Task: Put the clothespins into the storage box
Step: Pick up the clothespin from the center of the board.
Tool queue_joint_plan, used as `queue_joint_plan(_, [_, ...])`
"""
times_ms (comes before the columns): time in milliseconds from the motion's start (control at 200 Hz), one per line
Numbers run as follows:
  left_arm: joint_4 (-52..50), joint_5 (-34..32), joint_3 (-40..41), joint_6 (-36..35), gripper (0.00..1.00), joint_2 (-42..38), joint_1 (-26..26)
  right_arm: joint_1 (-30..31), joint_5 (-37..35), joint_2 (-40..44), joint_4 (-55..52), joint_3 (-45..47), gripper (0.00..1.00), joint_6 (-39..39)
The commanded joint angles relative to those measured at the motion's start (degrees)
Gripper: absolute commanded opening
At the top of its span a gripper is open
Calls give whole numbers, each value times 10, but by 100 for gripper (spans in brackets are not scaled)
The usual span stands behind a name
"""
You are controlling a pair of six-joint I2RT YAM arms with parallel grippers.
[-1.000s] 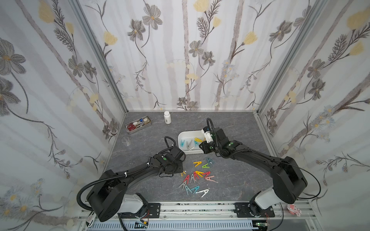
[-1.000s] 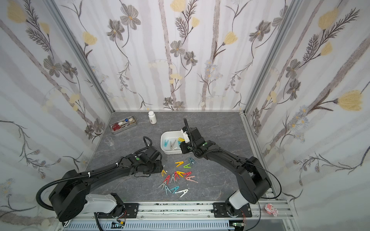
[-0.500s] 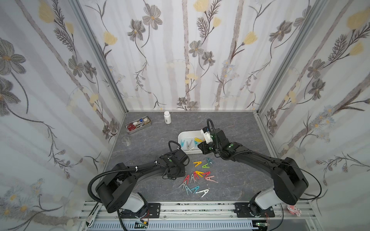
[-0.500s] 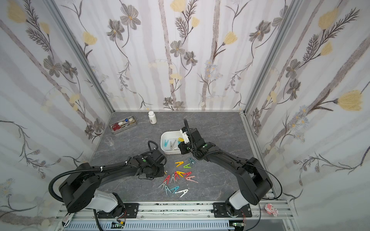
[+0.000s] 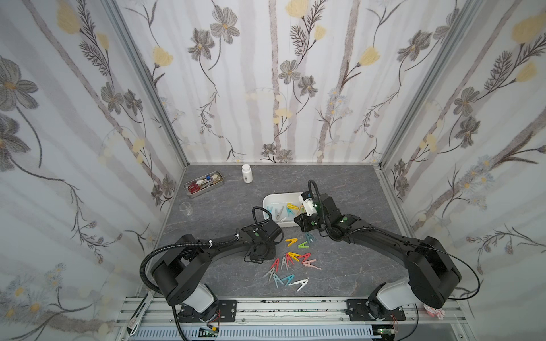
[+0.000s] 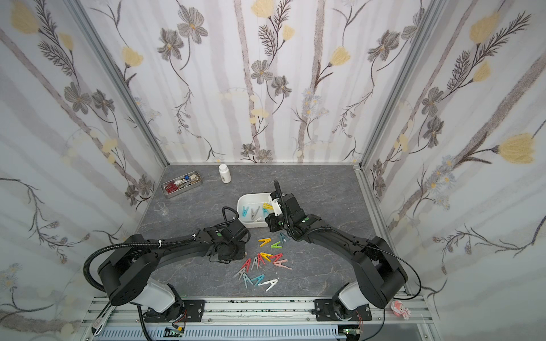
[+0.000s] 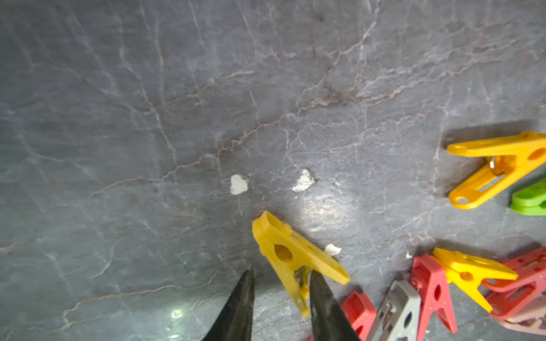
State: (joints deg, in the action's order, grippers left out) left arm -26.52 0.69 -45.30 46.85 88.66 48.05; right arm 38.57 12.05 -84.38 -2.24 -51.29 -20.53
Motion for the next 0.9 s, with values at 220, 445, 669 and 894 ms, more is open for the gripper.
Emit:
queue_joint_plan(220, [-23, -14, 3, 4, 24, 9, 10, 0, 0, 9, 26, 5, 17, -2])
queue_joint_plan(445, [-28, -21, 2, 0, 13, 9, 12, 0, -4, 16, 20, 5, 17, -2])
queue_joint_plan(669, [-27, -25, 2, -7, 10, 4, 12, 1, 0, 19, 18, 5, 17, -8])
queue_joint_plan(894, [-24, -20, -5, -18, 10, -22, 10, 1, 2, 20, 14, -2, 17, -11])
